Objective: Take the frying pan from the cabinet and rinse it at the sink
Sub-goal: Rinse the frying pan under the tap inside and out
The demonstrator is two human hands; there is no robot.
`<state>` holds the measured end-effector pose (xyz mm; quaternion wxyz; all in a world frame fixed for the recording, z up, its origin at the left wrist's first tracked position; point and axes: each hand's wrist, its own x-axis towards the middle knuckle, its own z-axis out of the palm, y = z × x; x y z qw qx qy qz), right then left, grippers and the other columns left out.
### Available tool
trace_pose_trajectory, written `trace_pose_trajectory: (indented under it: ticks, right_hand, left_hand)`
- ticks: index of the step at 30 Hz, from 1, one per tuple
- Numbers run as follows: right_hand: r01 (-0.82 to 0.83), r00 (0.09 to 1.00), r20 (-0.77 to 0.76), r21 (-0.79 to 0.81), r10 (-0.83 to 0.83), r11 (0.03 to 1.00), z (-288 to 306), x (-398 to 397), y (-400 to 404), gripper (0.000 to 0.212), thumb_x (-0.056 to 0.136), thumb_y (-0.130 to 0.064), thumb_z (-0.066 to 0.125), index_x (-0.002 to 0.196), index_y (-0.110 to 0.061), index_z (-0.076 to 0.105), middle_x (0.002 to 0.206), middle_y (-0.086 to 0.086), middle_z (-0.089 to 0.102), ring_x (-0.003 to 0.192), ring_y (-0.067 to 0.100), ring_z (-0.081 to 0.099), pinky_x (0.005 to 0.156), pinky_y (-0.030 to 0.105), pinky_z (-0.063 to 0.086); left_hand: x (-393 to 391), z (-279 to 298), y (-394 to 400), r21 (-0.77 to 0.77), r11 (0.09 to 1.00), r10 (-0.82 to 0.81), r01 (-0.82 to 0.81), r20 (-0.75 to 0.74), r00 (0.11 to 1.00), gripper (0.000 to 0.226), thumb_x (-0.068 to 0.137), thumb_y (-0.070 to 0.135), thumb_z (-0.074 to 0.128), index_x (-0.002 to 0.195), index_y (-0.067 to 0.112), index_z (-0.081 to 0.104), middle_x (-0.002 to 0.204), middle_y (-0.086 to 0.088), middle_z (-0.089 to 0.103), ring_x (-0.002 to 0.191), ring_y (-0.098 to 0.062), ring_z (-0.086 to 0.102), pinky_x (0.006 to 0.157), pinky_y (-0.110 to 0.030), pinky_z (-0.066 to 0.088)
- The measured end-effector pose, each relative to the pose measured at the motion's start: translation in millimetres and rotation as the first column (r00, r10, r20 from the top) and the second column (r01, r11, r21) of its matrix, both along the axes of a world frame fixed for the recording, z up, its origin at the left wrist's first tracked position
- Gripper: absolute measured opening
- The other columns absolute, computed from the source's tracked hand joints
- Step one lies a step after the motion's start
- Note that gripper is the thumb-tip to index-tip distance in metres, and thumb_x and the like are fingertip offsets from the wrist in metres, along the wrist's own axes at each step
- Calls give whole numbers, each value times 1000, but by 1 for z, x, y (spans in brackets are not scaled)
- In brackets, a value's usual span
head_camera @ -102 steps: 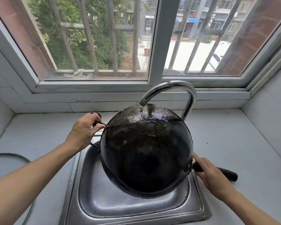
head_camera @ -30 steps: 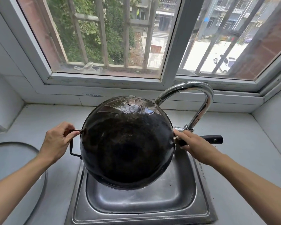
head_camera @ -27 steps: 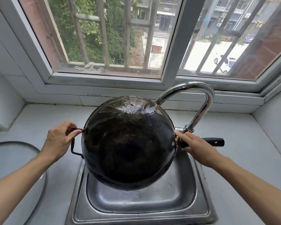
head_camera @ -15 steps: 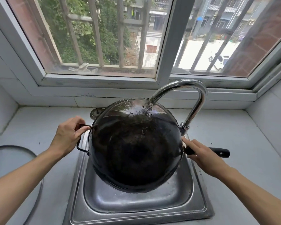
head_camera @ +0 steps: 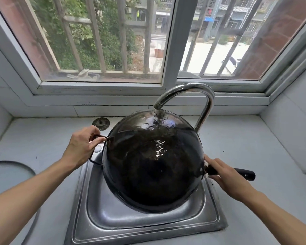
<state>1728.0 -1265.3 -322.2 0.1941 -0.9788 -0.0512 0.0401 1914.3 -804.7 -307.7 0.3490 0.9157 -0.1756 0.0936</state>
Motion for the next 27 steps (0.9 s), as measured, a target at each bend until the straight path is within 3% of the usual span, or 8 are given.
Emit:
trace_pose_trajectory:
  ticks: [8,27]
  right_hand:
    - [-57,998,10,-40,57,998,-1,9,4,80,88,-12,67,150,-33,21,104,-8,46,84,16,54,79,34,50]
    - [-82,997,-10,2,82,997,9,32,20,77,89,-10,65,151,-30,24,104,-13,43,89,11,52,83,31,47]
  left_hand:
    - [-9,-2,14,12,999,46,-45,-14,999,14,84,19,75,87,14,62,77,-4,64,72,-28,60,66,-45,51]
    - [-11,7,35,-4,992,124,-124,-40,992,15,86,27,73,88,17,62,78,-4,66,76,-29,63,71,-46,53]
